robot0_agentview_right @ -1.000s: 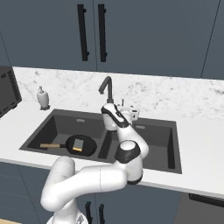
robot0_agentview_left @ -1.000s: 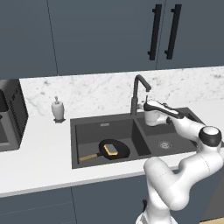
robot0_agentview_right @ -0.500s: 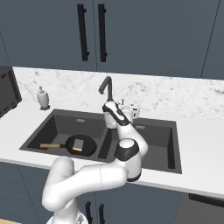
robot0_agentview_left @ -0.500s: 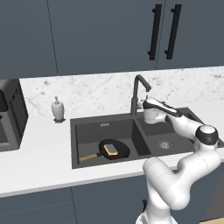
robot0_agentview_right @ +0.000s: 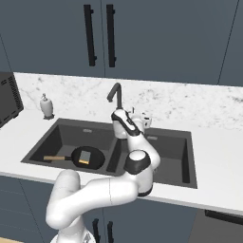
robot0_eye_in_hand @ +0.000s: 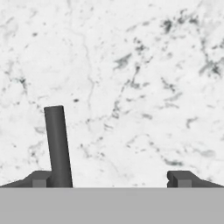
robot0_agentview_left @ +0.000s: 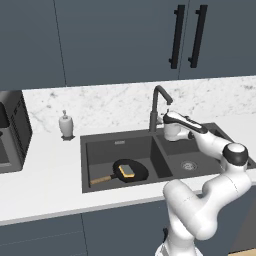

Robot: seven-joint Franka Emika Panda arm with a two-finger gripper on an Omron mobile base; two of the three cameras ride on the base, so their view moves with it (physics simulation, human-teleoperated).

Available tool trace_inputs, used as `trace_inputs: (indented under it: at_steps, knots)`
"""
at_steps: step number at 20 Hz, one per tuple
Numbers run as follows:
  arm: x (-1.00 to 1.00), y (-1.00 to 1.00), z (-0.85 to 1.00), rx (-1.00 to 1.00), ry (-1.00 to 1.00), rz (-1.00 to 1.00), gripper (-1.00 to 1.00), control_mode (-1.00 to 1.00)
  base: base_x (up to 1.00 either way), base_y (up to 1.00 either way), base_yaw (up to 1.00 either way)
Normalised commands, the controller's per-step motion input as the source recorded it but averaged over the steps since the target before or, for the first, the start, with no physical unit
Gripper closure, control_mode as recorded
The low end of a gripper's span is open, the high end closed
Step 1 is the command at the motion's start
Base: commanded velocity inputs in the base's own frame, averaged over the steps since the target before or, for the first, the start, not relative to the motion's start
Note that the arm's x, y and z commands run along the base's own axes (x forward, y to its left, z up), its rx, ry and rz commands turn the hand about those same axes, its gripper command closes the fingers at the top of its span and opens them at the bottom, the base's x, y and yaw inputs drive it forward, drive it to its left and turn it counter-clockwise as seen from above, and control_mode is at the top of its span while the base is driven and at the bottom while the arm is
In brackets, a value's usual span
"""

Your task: Pick the pan and sponge and place them into the sink. Then turn on the water.

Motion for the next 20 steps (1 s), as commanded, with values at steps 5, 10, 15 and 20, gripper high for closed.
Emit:
trace_inputs:
  at_steps: [5,10,15,20]
  knots:
    - [0.0,-0.25,0.0,0.0,0.0,0.0,-1.0,-1.0,0.0,0.0,0.0]
    - [0.0,-0.23,0.0,0.0,0.0,0.0,-1.0,-1.0,0.0,0.0,0.0]
    - [0.0,-0.44,0.0,0.0,0.0,0.0,-1.0,-1.0,0.0,0.0,0.0]
    - [-0.01,-0.7,0.0,0.0,-0.01,0.0,-1.0,-1.0,0.0,0.0,0.0]
